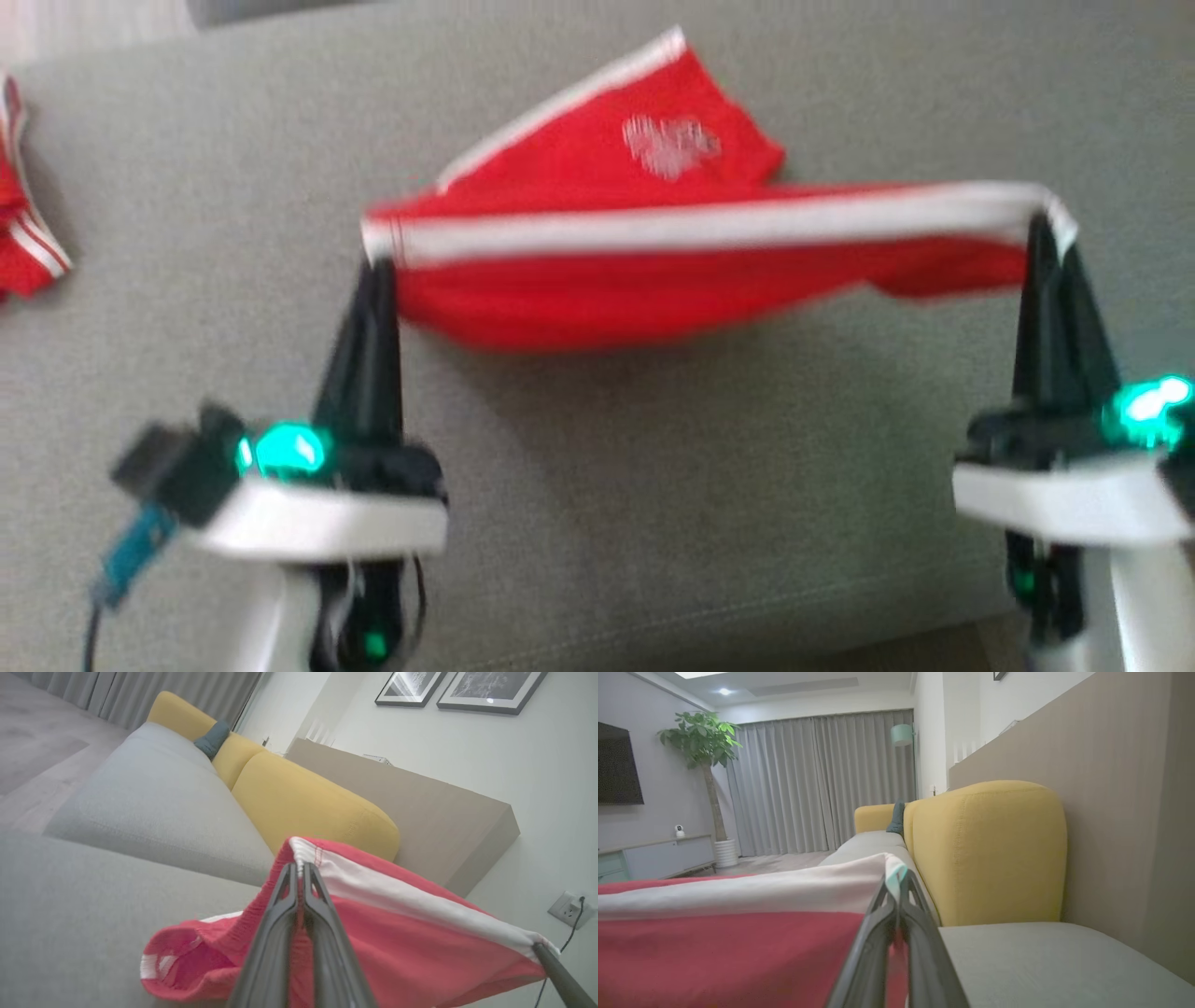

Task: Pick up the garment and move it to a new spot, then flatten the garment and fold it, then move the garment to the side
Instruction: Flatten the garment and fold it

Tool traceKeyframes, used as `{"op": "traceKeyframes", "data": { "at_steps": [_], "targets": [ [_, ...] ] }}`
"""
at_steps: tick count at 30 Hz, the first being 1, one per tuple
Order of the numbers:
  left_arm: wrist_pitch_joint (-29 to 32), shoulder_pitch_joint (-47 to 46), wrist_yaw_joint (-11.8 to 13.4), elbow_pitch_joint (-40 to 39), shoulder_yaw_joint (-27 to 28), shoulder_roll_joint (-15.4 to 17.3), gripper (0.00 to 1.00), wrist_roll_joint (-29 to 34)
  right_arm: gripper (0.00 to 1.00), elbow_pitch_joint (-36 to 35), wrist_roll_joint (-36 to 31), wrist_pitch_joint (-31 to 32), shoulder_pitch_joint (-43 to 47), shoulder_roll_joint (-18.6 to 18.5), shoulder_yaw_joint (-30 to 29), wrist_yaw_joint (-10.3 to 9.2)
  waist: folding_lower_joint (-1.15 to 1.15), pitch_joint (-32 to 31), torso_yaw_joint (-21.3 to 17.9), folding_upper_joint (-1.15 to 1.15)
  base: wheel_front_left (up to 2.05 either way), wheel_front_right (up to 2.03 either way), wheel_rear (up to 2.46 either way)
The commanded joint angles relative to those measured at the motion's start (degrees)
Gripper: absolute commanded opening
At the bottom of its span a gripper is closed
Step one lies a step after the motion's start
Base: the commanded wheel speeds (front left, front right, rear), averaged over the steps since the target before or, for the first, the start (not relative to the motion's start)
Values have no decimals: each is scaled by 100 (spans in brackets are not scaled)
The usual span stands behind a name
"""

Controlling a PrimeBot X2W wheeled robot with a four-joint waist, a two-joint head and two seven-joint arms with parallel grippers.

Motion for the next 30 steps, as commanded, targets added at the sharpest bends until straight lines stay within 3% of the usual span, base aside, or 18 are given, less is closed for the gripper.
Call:
{"op": "traceKeyframes", "data": {
  "at_steps": [1,7,12,16,23,30],
  "targets": [
    [-29,278,185,-398,55,44,0,-138,0,-364,-160,67,208,-1,97,-5,0,-241,-3,0,0,0,0],
    [-29,884,535,-553,-281,43,0,-635,0,-510,-285,273,505,-1,59,-5,0,-201,111,0,0,0,0],
    [-29,841,745,-261,-576,43,0,-1175,0,-26,-329,313,196,-100,48,-5,0,-21,354,0,0,0,0],
    [-29,450,873,135,-735,43,0,-1515,0,719,-333,463,-462,-344,142,-5,0,177,598,0,0,0,0],
    [-29,-840,1303,1213,-1102,43,0,-2468,0,2587,-357,841,-2372,-887,607,-5,0,677,1057,0,0,0,0],
    [-29,-1755,1477,1897,-1419,43,0,-2920,0,4186,-272,1009,-3701,-1097,1027,-5,0,1011,1430,0,0,0,0]
  ]
}}
